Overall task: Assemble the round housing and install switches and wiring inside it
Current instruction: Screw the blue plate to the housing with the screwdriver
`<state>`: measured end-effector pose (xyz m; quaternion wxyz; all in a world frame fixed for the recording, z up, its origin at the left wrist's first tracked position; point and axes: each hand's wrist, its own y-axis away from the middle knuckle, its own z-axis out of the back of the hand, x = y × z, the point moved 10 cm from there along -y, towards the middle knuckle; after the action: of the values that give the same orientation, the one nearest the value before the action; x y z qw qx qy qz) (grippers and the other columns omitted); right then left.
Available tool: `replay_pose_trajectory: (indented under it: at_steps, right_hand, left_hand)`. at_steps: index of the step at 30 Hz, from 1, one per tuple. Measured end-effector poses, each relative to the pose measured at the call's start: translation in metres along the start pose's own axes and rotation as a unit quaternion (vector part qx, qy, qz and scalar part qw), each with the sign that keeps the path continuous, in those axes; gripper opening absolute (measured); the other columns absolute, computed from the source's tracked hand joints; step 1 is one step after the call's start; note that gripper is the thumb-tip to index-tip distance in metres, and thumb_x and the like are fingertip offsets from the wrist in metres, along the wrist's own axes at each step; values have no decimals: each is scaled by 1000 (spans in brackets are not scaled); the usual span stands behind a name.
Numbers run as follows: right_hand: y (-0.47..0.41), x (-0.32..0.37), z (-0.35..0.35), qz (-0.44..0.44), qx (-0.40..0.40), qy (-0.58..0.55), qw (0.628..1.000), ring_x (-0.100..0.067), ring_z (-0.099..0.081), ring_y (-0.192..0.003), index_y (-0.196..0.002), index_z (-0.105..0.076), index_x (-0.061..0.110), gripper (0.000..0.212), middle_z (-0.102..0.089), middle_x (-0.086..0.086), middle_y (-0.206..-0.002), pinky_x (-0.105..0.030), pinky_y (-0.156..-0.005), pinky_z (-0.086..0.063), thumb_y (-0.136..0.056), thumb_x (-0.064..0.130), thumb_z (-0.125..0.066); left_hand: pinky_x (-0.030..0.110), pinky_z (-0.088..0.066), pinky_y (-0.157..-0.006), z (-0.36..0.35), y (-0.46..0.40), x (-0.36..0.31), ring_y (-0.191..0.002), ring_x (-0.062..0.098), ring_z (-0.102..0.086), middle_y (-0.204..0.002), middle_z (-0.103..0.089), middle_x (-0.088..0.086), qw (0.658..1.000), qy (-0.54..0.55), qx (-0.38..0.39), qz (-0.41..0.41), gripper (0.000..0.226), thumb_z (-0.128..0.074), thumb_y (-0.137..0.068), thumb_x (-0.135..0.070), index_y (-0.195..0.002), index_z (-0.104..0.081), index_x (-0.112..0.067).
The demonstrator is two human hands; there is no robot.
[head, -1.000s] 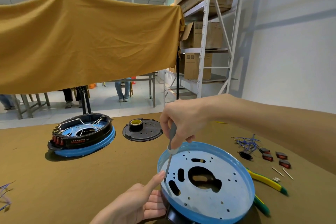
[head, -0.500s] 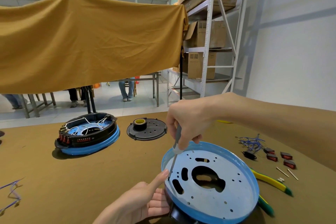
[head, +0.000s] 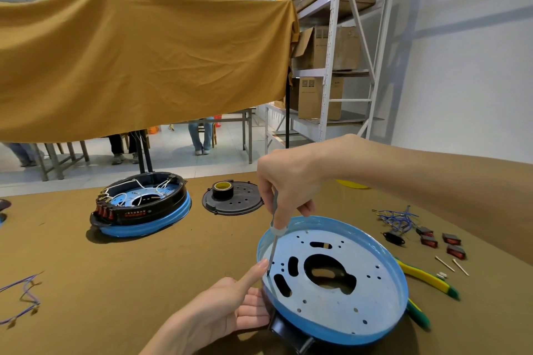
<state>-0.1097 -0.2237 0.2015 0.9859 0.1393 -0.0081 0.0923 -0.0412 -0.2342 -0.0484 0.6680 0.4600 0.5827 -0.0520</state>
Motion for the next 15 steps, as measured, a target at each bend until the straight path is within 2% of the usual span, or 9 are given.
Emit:
replay_pose_trajectory:
  at_steps: [3, 6, 10, 15]
  right_hand:
    - [-3, 1, 1, -4, 2, -7, 1000, -13, -68, -47, -91, -75, 4, 24, -70, 2, -57, -21, -49, -54, -83, 23, -85]
    - [-5, 2, -1, -5, 14, 3, 1000, -11, -68, -48, -93, -74, 8, 22, -66, 9, -49, -20, -50, -54, -83, 24, -85]
    - [0, -2, -1, -7, 10, 5, 1000, -14, -71, -51, -89, -76, 9, 19, -67, 9, -50, -18, -47, -52, -82, 24, -85]
    - [1, 1, -1, -5, 13, 13, 1000, -14, -70, -48, -90, -77, 6, 23, -66, 7, -48, -25, -58, -62, -82, 25, -85]
  left_hand:
    - [32, -63, -69, 0, 0, -1, -82, 26, -78, -99, -78, 21, 1000, -3, -4, 0, 99, -85, -50, -66, -114, -68, 7]
    - [31, -62, -68, 1, 0, -1, -84, 26, -78, -101, -78, 21, 1000, -1, -4, 0, 100, -85, -51, -67, -116, -67, 7]
    - [31, -62, -69, 1, -2, 0, -86, 27, -78, -102, -78, 21, 1000, 5, -1, -3, 99, -85, -53, -67, -115, -67, 7]
    - [31, -62, -71, 2, -2, 0, -90, 27, -78, -104, -78, 21, 1000, 18, -4, -5, 99, -85, -53, -69, -115, -68, 7]
